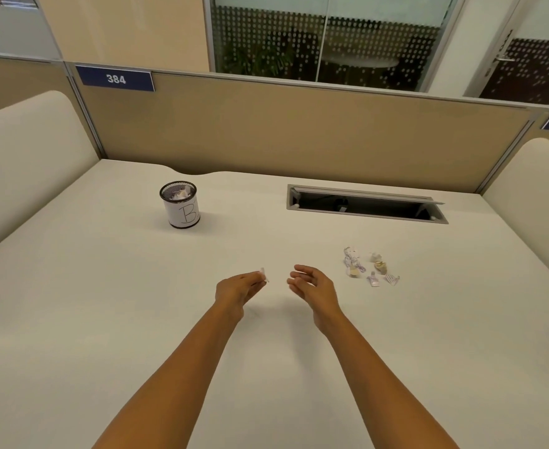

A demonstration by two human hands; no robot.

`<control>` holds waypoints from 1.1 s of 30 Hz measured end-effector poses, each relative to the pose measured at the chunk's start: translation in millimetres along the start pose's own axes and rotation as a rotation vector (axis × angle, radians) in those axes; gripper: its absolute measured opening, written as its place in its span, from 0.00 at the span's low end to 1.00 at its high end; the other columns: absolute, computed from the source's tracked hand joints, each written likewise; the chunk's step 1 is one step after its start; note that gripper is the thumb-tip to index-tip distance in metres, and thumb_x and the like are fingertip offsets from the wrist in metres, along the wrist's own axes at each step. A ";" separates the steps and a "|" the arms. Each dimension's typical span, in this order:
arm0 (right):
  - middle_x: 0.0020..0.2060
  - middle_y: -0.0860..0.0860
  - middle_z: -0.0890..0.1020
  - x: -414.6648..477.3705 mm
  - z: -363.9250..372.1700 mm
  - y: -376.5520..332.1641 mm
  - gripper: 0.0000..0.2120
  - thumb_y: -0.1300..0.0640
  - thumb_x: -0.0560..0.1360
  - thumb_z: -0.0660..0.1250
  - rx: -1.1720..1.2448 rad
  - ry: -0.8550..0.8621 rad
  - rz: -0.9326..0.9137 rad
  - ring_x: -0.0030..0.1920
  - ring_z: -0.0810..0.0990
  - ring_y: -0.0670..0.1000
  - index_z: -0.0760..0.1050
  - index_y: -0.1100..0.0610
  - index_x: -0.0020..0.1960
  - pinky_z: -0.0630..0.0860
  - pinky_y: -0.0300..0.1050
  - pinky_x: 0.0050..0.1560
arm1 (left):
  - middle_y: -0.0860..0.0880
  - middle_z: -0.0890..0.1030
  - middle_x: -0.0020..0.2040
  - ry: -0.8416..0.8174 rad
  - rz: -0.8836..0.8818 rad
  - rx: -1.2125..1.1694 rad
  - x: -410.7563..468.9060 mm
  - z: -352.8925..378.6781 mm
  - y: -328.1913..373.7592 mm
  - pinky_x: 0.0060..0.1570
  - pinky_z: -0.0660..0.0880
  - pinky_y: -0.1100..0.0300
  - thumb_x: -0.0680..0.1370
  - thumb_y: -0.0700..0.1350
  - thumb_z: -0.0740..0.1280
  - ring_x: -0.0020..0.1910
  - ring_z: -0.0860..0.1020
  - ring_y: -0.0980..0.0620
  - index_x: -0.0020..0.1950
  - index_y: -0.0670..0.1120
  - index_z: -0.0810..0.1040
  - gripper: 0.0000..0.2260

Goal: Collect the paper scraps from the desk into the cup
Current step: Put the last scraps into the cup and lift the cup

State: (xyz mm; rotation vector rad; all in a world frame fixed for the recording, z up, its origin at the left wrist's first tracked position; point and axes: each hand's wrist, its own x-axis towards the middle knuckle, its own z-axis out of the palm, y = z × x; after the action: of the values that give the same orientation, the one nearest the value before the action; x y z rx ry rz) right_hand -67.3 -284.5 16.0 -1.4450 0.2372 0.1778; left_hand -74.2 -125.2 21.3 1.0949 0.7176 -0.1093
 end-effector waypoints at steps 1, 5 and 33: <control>0.53 0.58 0.82 2.6 -6.7 2.9 0.11 0.68 0.75 0.64 -0.118 0.073 -0.017 0.51 0.82 0.53 0.78 0.59 0.55 0.77 0.43 0.57 | 0.43 0.84 0.43 -0.002 -0.006 -0.023 1.4 -1.1 3.4 0.39 0.80 0.67 0.67 0.33 0.74 0.37 0.84 0.52 0.42 0.37 0.82 0.06; 0.61 0.57 0.78 6.5 -34.1 24.3 0.16 0.68 0.78 0.57 -0.972 0.181 -0.185 0.62 0.76 0.54 0.76 0.62 0.62 0.71 0.41 0.63 | 0.45 0.84 0.37 0.027 -0.004 -0.094 9.8 -11.3 17.5 0.31 0.79 0.69 0.66 0.31 0.74 0.31 0.84 0.55 0.39 0.37 0.81 0.05; 0.55 0.50 0.84 38.0 77.0 -38.4 0.12 0.61 0.74 0.69 -0.586 -0.207 -0.334 0.45 0.79 0.38 0.81 0.54 0.57 0.70 0.18 0.43 | 0.42 0.83 0.47 -0.145 0.037 -0.059 33.5 -13.5 61.8 0.40 0.79 0.67 0.70 0.35 0.72 0.44 0.83 0.52 0.50 0.36 0.81 0.09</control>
State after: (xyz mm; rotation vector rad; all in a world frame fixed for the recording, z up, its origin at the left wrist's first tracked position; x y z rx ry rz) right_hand -16.5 -213.4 51.0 -2.0052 -0.2496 0.1262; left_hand -28.8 -75.7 46.1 1.0325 0.5667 -0.1335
